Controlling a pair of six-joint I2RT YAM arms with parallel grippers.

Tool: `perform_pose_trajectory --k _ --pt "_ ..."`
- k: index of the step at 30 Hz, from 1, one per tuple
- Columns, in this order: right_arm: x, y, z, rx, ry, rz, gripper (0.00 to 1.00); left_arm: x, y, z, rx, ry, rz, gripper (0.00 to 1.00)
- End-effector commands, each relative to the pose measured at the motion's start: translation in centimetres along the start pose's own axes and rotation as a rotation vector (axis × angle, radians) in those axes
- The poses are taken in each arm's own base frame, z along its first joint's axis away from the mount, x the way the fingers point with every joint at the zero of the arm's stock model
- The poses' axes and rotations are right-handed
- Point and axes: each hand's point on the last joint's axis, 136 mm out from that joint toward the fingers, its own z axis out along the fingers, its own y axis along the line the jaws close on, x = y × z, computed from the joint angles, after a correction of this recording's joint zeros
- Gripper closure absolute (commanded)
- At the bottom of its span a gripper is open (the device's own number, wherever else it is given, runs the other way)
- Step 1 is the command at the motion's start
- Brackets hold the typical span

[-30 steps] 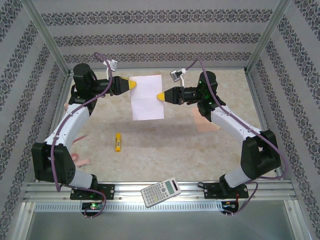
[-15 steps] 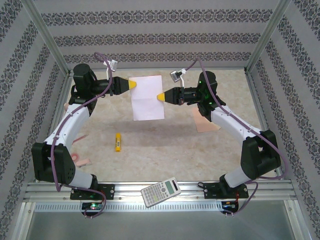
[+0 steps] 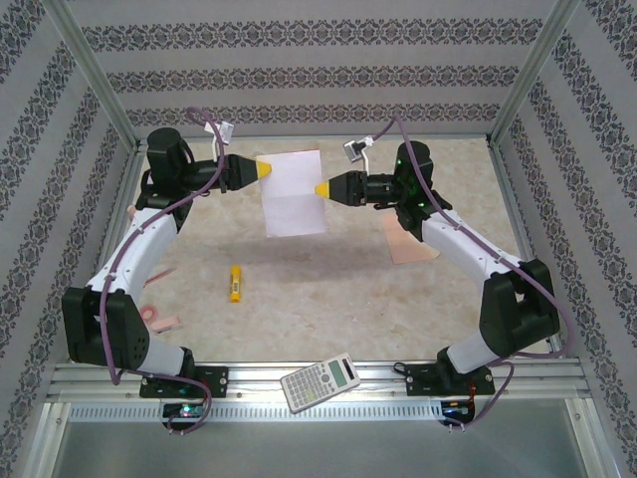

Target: Place the letter into the envelope and seal it

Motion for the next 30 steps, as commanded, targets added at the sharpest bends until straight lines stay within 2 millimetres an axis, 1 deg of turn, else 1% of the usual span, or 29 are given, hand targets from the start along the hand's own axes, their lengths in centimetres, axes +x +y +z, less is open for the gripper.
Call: perform_pose_trajectory --k 1,4,5,8,10,11,14,17,22,26,30 --pt "-1.3 0.6 -1.2 0.057 -0.087 -0.055 0.24 -0.8 0.0 -1.1 -0.137 -0.029 0.117 1.0" --pt "-2.3 -0.8 -2.3 0.146 -0.171 -0.02 0.17 -1.2 1.2 -2.0 -0.276 -0.075 0.183 1.0" --pt "-2.6 -1.2 -2.7 0.179 -0.204 0.002 0.16 -1.4 1.5 -2.3 -0.312 -0.094 0.198 1.0" --pt "-3.3 -3.4 -4.4 0.315 -0.323 0.114 0.09 -1.9 2.2 -3.3 -0.407 -0.155 0.228 1.0" --pt "-3.0 -4.3 -5.2 0.387 -0.384 0.17 0.05 -2.1 2.8 -3.9 -0.466 -0.2 0.237 1.0" --pt "-2.7 -4.7 -5.3 0.409 -0.407 0.195 0.04 -2.3 2.8 -4.1 -0.479 -0.223 0.239 1.0" --pt "-1.5 -5.7 -5.2 0.475 -0.431 0.269 0.02 -2.4 2.9 -4.3 -0.517 -0.272 0.233 1.0" --pt "-0.2 -6.3 -4.2 0.51 -0.434 0.326 0.02 -2.2 2.4 -3.9 -0.525 -0.312 0.231 1.0" --pt "1.1 -7.1 -1.3 0.503 -0.412 0.424 0.02 -1.3 1.7 -1.9 -0.503 -0.325 0.226 1.0" --pt "2.2 -8.1 0.7 0.512 -0.403 0.462 0.02 -1.4 1.4 -0.7 -0.472 -0.35 0.213 1.0" --pt "2.7 -9.0 1.5 0.486 -0.408 0.496 0.02 -1.5 1.2 -0.1 -0.459 -0.373 0.197 1.0"
